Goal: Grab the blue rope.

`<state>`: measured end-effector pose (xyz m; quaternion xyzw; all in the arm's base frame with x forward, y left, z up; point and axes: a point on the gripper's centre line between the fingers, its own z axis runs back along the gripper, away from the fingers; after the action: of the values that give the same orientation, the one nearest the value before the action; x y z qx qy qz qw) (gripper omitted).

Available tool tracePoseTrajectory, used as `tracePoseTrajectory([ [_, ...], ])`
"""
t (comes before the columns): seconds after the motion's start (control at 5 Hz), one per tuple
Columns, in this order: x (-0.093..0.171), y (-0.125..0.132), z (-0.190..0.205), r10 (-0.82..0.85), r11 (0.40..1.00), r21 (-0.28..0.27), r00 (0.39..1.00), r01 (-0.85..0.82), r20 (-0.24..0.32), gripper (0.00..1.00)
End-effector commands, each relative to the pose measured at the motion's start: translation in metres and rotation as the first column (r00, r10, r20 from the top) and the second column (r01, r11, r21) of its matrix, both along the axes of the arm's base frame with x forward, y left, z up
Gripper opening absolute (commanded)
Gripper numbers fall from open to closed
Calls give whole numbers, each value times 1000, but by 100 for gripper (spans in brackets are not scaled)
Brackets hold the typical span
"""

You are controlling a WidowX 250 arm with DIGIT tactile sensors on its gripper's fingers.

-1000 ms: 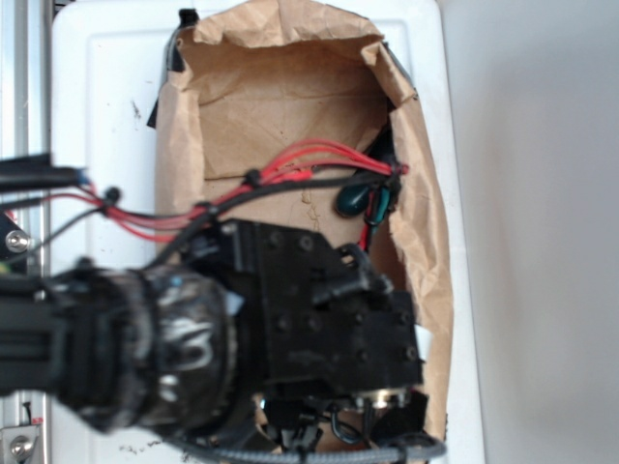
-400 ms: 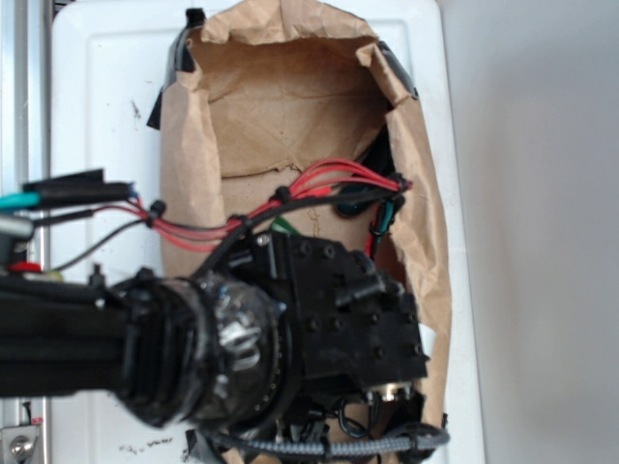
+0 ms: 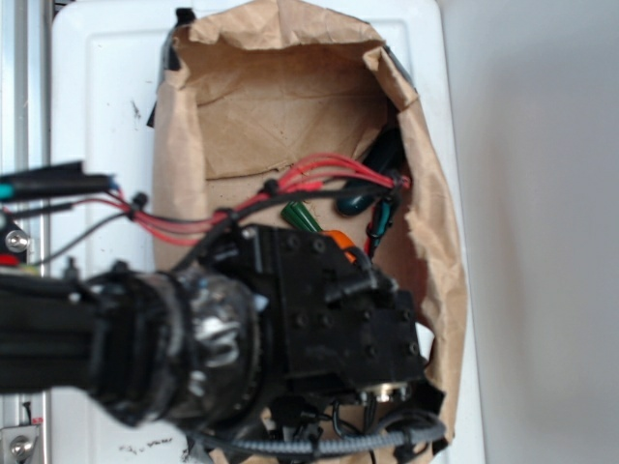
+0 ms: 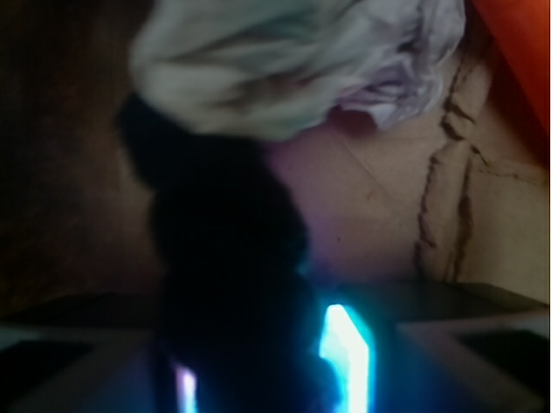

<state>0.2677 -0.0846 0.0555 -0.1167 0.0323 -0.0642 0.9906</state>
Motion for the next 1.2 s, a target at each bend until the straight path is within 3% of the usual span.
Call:
tracePoseTrajectory([
  [0.0,14,39,84,130,985,-134,982,-111,139,0],
  [0.2,14,56,113,213,965,-188,964,-182,162,0],
  [0.4,13,68,136,321,945,-154,915,-290,246,0],
  [0.6,7,70,150,385,921,-69,867,-384,316,0],
  [0.8,3,71,159,461,858,65,819,-510,343,0],
  [1.0,7,73,158,551,763,184,772,-620,316,0],
])
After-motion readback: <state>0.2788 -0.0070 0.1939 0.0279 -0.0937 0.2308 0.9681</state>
